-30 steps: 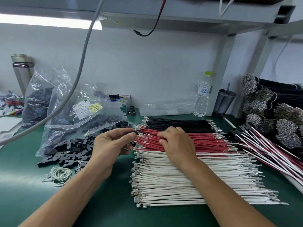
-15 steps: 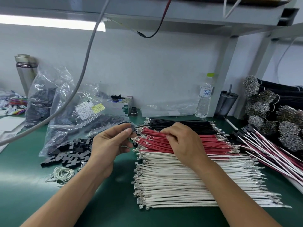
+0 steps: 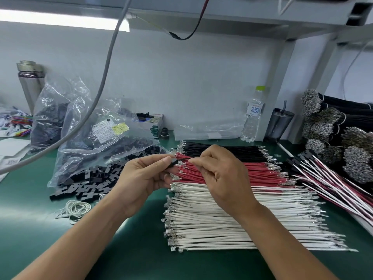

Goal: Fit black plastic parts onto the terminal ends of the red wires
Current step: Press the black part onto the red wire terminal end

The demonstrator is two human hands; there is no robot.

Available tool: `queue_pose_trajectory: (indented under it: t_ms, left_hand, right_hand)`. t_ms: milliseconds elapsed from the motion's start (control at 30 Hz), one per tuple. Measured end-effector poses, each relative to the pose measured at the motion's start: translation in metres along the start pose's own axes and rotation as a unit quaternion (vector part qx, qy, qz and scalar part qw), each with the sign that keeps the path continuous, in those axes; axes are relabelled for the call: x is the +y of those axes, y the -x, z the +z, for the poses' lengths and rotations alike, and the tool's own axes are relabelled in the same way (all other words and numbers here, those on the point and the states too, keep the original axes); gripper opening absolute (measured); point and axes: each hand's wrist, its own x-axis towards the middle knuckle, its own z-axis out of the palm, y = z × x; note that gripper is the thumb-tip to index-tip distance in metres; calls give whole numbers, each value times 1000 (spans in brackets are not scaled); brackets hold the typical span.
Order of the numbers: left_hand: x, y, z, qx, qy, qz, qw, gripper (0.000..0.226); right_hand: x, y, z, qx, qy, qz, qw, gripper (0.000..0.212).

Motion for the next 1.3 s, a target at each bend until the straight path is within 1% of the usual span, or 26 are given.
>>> queue_pose_trajectory:
  t_ms: [167,267,367,467,600,667,767,833,900,933,967,1033,1067,1100,1167,1233,1300]
  left_hand:
    - [1,1,1,-7,6,-9,1000,27]
    - [3,1,2,-10,9,-15,1000,24]
    - [4,2,1,-15,10,-22,1000,25]
    - [6,2,-1,-16,1,-35,999,25]
    - [9,3,-4,-21,-18,-70,997,31]
    - [9,3,-4,-24,-21,-87,996,35]
    - [7,3,-3,-30,-5,-98,995,27]
    - [6,3,-2,-33,2,-100,994,21]
    - [5,4,1,-24,-16,-81,996,19]
    - [5,5,3,-10,-55,-51,997,21]
    - [5,6,4,8,-117,-8,993,24]
    - [3,6,6,29,-241,87,966,25]
    - [2,6,6,29,-279,118,952,24]
    - [2,6,6,28,-304,131,943,22]
    - [1,7,6,24,-327,127,936,19]
    - [0,8,7,12,-316,109,943,20]
    - [0,8,8,10,-284,95,954,20]
  right_hand:
    - [-2,1,1,14,-30,20,999,15]
    - [-4,0,1,-2,-28,14,1000,14]
    - [-4,0,-2,-20,18,-16,1000,17]
    - [-3,-2,-5,-46,92,-74,992,23]
    - [-6,-1,-4,-63,143,-109,982,20]
    - [-5,0,-3,-58,135,-107,983,20]
    - [-8,0,2,-42,94,-86,991,23]
    - [-14,0,7,-50,64,-57,995,20]
    - [-16,1,10,-66,17,-10,998,17]
    - [-14,0,11,-73,-4,17,997,16]
    - [-11,-1,10,-77,-24,45,996,15]
    - [-4,-1,8,-76,-59,90,991,12]
    - [-2,-1,7,-77,-68,101,990,10]
    - [-1,0,5,-86,-67,102,989,7]
    - [-1,2,3,-110,-40,88,989,6]
    - [0,1,2,-122,-13,80,989,7]
    - [-1,0,2,-121,-16,80,989,7]
